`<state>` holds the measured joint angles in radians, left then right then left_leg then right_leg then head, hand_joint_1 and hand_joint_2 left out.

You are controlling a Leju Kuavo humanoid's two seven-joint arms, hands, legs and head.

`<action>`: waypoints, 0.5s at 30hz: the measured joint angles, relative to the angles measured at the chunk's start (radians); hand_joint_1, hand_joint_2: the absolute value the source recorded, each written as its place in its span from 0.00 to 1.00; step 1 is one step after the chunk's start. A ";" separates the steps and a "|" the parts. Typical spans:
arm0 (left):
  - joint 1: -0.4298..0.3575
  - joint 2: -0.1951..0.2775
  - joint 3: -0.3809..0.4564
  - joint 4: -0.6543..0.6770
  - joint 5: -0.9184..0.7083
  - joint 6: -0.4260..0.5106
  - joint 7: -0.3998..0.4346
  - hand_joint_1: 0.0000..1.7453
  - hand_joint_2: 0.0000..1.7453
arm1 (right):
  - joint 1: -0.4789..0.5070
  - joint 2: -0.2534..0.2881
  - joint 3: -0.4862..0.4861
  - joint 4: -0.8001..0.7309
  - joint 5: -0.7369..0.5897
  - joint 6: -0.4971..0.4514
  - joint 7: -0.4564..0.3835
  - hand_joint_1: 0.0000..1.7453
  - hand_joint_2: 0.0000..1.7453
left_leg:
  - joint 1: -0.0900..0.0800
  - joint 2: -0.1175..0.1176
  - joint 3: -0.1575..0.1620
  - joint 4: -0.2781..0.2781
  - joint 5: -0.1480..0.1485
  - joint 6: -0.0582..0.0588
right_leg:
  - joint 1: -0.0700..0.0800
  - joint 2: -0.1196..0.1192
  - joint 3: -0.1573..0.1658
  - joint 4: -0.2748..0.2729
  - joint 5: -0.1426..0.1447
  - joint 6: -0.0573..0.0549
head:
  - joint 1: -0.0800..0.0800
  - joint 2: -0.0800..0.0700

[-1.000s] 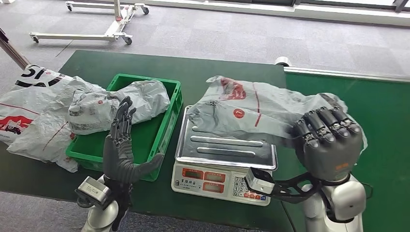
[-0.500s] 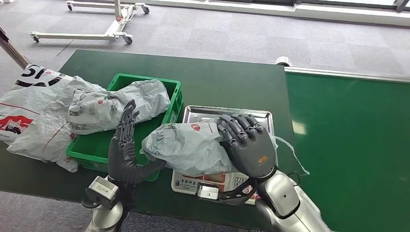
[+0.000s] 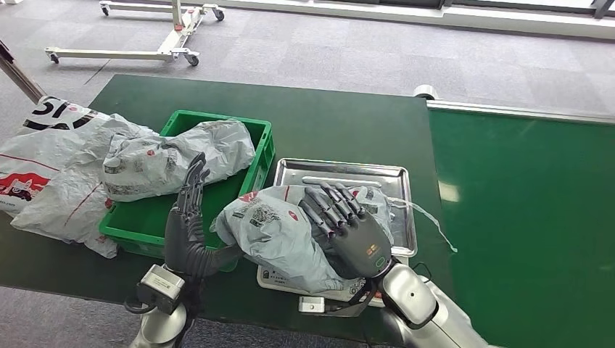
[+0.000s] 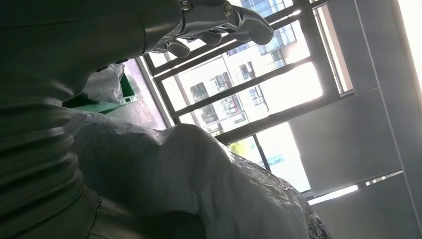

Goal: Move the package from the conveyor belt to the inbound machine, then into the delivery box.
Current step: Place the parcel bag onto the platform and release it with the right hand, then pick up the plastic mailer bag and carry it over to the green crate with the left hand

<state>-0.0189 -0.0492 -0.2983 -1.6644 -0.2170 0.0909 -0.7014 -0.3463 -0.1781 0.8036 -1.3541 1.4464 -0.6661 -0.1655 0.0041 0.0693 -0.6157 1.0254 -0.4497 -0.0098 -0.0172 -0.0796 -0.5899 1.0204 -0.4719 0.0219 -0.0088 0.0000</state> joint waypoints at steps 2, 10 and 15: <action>0.004 0.000 0.000 0.000 -0.003 0.003 0.000 0.00 1.00 | -0.002 0.000 0.000 0.009 -0.012 0.010 -0.009 0.00 0.00 | 0.000 0.000 0.000 0.000 0.000 0.000 | 0.000 0.000 0.000 0.000 0.000 0.000 | 0.000 0.000; 0.018 0.000 0.000 0.000 -0.012 0.006 -0.001 0.00 1.00 | -0.005 0.000 0.000 0.030 -0.032 0.024 -0.022 0.00 0.00 | 0.000 0.000 0.000 0.000 0.000 0.000 | 0.000 0.000 0.000 0.000 0.000 0.000 | 0.000 0.000; 0.024 0.003 -0.003 0.003 -0.077 -0.044 -0.001 0.00 1.00 | -0.014 0.003 -0.002 0.051 -0.043 0.036 -0.072 0.00 0.00 | 0.000 0.000 0.000 0.000 0.000 0.000 | 0.000 0.000 0.000 0.000 0.000 0.000 | 0.000 0.000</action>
<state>0.0048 -0.0461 -0.3009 -1.6610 -0.2939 0.0470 -0.7022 -0.3598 -0.1752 0.8014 -1.3027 1.4035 -0.6303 -0.2376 0.0041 0.0692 -0.6157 1.0254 -0.4497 -0.0098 -0.0172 -0.0797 -0.5897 1.0204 -0.4719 0.0219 -0.0089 0.0000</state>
